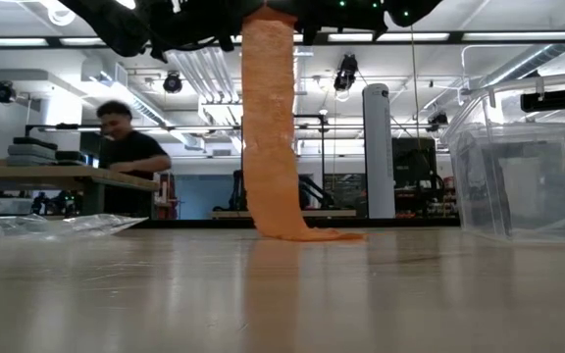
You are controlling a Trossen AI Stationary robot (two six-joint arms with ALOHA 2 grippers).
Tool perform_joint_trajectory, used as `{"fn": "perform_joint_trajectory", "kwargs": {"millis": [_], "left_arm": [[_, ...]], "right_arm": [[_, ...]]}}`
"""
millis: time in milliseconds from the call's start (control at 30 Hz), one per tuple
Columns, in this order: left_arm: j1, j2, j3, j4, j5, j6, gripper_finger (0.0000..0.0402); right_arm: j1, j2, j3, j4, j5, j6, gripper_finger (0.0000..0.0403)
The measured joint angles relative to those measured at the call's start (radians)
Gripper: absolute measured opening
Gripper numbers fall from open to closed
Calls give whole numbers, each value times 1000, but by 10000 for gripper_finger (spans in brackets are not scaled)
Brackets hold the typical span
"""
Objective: Roll bandage
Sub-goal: Roll the orange bandage
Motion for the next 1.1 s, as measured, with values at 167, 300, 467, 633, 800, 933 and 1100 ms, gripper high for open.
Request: {"fn": "perform_joint_trajectory", "kwargs": {"millis": [167,300,467,633,800,933,1100], "left_arm": [[21,-8,0,-2,23,68,49],[37,-13,0,-1,30,156,49],[37,-11,0,-3,27,275,68],[23,1,0,-2,14,381,62],[13,25,0,-4,14,453,56],[6,30,0,-4,20,500,69],[0,29,0,-3,23,520,75]], "right_arm": [[0,0,0,-10,-2,53,144],[-15,-7,0,-13,-67,158,188],[-53,-9,23,-56,-161,286,240],[-87,11,71,-152,-229,364,282],[-91,37,91,-157,-292,454,309],[-90,47,94,-160,-309,495,315],[-90,47,95,-135,-309,531,311]]}}
